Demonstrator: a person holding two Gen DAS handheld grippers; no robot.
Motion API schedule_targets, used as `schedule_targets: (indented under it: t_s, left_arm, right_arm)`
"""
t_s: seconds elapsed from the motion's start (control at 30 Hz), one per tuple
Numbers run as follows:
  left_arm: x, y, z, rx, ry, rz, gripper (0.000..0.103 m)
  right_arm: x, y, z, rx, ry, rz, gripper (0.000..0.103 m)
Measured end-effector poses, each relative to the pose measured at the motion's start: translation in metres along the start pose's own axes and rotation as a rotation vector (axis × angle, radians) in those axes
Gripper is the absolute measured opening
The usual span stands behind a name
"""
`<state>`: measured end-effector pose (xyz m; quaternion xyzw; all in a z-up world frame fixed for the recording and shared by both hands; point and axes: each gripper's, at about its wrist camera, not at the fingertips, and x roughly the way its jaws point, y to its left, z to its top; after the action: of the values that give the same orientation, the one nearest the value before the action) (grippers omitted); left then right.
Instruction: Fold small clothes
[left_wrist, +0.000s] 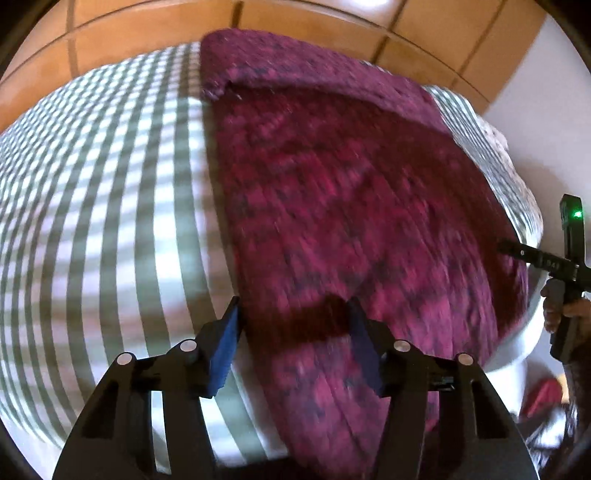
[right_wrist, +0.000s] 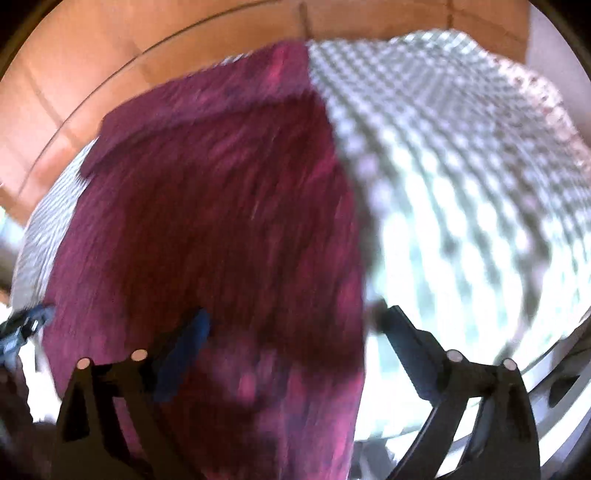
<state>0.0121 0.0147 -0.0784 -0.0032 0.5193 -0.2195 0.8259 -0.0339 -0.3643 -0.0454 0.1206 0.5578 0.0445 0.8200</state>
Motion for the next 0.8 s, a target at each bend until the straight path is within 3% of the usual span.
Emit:
schedule_targets:
  t_s: [0.07, 0.1, 0.17, 0.2, 0.27, 0.33, 0.57, 0.7, 0.8]
  left_arm:
    - [-0.001, -0.004, -0.008, 0.017, 0.01, -0.006, 0.056]
    - [-0.002, -0.004, -0.01, 0.021, 0.014, -0.012, 0.048]
    - [-0.003, -0.004, -0.012, 0.025, 0.027, -0.033, 0.03]
    - [-0.006, -0.004, -0.014, 0.022, 0.029, -0.057, 0.022]
    - [-0.009, -0.003, -0.017, 0.022, 0.023, -0.074, 0.018]
    - [-0.017, 0.0, -0.016, 0.008, 0.009, -0.102, 0.016]
    - [-0.065, 0.021, 0.004, -0.093, -0.123, -0.344, 0.014]
    - [-0.067, 0.026, 0.03, -0.147, -0.17, -0.437, 0.013]
    - [-0.06, 0.036, 0.053, -0.219, -0.192, -0.497, 0.013]
  right_arm:
    - [-0.002, -0.001, -0.014, 0.014, 0.024, 0.026, 0.076]
    - [-0.001, -0.002, -0.02, 0.029, 0.039, 0.047, 0.072]
    - [-0.002, 0.001, -0.029, 0.021, 0.06, 0.069, 0.053]
    - [-0.005, 0.003, -0.033, 0.016, 0.062, 0.082, 0.05]
    - [-0.009, 0.004, -0.033, -0.003, 0.06, 0.082, 0.032]
    - [-0.016, 0.004, -0.03, -0.006, 0.053, 0.095, 0.023]
    - [-0.06, 0.021, 0.003, -0.006, -0.093, 0.294, 0.019]
    - [-0.064, 0.026, 0.037, 0.037, -0.17, 0.397, 0.019]
    - [-0.056, 0.024, 0.066, 0.083, -0.206, 0.415, 0.019]
